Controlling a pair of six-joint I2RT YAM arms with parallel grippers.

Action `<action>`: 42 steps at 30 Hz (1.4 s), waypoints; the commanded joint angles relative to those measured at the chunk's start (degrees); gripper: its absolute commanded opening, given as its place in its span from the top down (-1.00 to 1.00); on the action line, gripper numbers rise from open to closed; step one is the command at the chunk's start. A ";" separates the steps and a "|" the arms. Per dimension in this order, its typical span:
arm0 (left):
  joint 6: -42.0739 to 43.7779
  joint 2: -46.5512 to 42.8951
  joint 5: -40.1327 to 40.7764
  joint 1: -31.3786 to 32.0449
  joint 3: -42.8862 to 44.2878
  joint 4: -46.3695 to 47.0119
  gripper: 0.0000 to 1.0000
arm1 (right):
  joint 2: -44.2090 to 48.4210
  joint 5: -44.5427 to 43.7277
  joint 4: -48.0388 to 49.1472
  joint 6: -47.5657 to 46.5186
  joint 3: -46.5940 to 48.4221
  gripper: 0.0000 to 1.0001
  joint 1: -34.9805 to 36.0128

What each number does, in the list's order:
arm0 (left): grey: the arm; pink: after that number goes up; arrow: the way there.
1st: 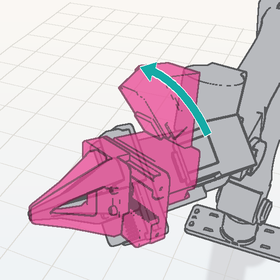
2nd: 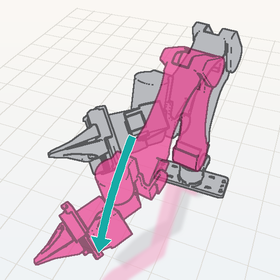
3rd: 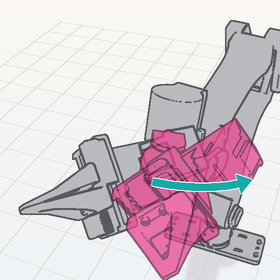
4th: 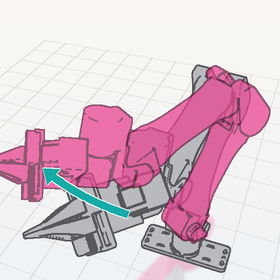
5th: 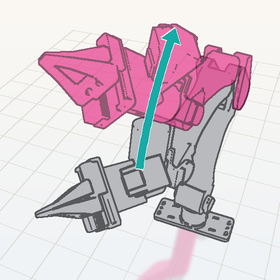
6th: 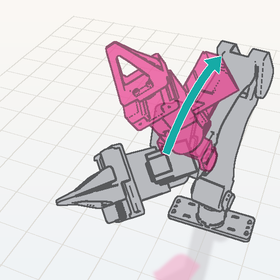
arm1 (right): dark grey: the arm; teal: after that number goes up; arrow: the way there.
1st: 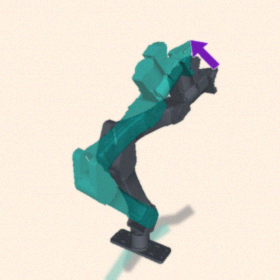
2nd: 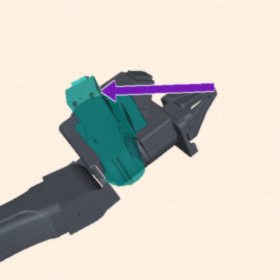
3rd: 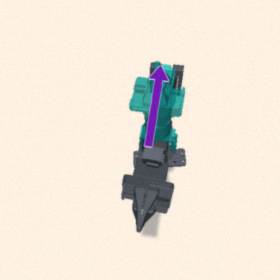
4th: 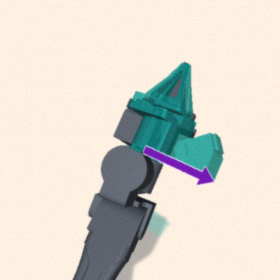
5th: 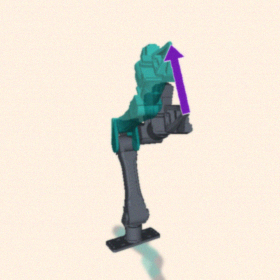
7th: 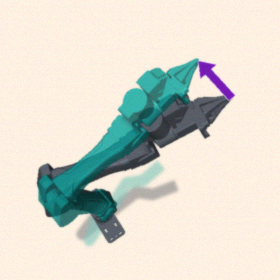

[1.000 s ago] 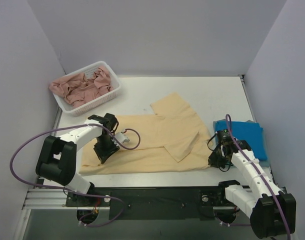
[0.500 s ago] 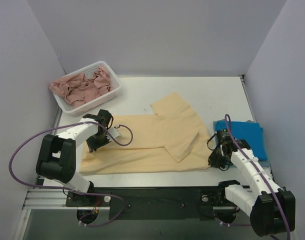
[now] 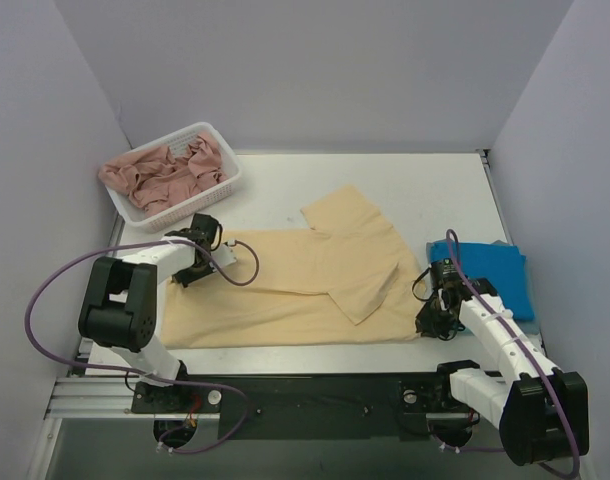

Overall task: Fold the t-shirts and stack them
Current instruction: Fold the flattened tshirt in 1/3 of the way

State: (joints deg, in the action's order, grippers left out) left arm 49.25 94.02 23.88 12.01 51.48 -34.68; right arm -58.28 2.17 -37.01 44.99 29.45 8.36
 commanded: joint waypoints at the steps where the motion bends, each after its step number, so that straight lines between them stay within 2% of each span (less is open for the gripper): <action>1: 1.20 0.64 1.54 -1.90 0.28 5.32 1.00 | 0.01 -1.30 -2.18 0.36 -0.27 1.00 0.52; 2: 0.41 0.47 0.56 -1.99 0.46 3.84 1.00 | 0.01 -1.12 -2.10 -0.08 -0.10 1.00 0.60; 4: -0.73 -0.32 -2.60 -1.82 0.72 1.82 1.00 | 0.01 4.12 -2.18 -2.70 1.73 0.46 0.52; 6: -1.88 -1.29 -6.12 -1.81 1.16 0.15 1.00 | 0.71 7.13 -2.80 -5.34 6.37 0.12 1.04; 8: -2.50 -2.00 -7.53 -1.90 1.07 -0.30 1.00 | 3.16 6.79 -3.77 -7.01 10.95 -0.01 1.39; 10: -2.50 -2.26 -7.27 -1.99 1.07 -0.04 1.00 | 4.40 5.04 -3.68 -9.03 14.73 -0.05 1.40; 13: -2.85 -1.74 -6.83 -2.52 1.16 0.75 1.00 | 2.13 3.19 0.36 -13.43 17.38 -0.04 1.05; 16: -3.90 -0.94 -5.25 -3.13 2.12 1.54 1.00 | -8.30 4.76 0.28 -16.68 21.34 0.20 0.87; 20: -7.06 0.29 -3.67 -5.15 3.71 3.03 1.00 | -16.31 4.68 4.57 -19.58 24.42 0.36 1.04; 24: -11.37 2.05 -3.05 -6.82 5.20 2.69 1.00 | -24.22 3.72 3.97 -22.14 27.94 0.51 0.87; 26: -14.35 1.61 -3.49 -7.00 5.99 1.72 0.27 | -26.35 3.71 3.62 -22.23 28.29 0.49 0.87; 27: -14.80 0.22 -4.10 -7.00 6.34 1.89 0.11 | -26.97 4.15 3.79 -22.40 28.03 0.48 0.87; 28: -15.41 -0.76 -6.02 -7.00 7.04 2.15 -0.25 | -28.10 4.59 4.05 -22.58 27.94 0.48 0.87; 29: -15.42 -3.46 -7.43 -6.74 7.92 3.20 -0.29 | -28.64 5.46 4.40 -22.84 27.94 0.49 0.78; 30: -15.24 -6.45 -11.45 -6.39 8.45 3.47 -0.43 | -29.95 5.82 4.93 -23.11 28.11 0.49 0.78; 32: -13.41 -9.10 -17.78 -4.02 10.12 4.18 -0.45 | -32.06 5.82 5.28 -22.67 29.25 0.49 0.78; 34: -10.17 -11.92 -23.14 0.80 11.62 3.57 -0.45 | -34.16 6.61 6.16 -22.23 29.96 0.47 0.78; 35: -9.27 -12.80 -23.87 5.43 13.01 1.82 -0.43 | -35.75 7.31 6.86 -21.97 30.40 0.46 0.87; 38: -9.69 -9.40 -34.73 15.38 18.46 -7.57 -0.30 | -38.74 8.46 7.31 -21.70 32.24 0.46 0.87; 42: -12.16 -5.53 -46.61 23.39 21.11 -7.96 -0.18 | -41.29 8.29 7.83 -21.35 34.61 0.46 0.96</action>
State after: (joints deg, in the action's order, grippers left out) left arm 38.44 84.71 -6.07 29.47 70.78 -36.62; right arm -98.43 9.82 -28.75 23.51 60.42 9.41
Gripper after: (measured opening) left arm 0.601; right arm 0.271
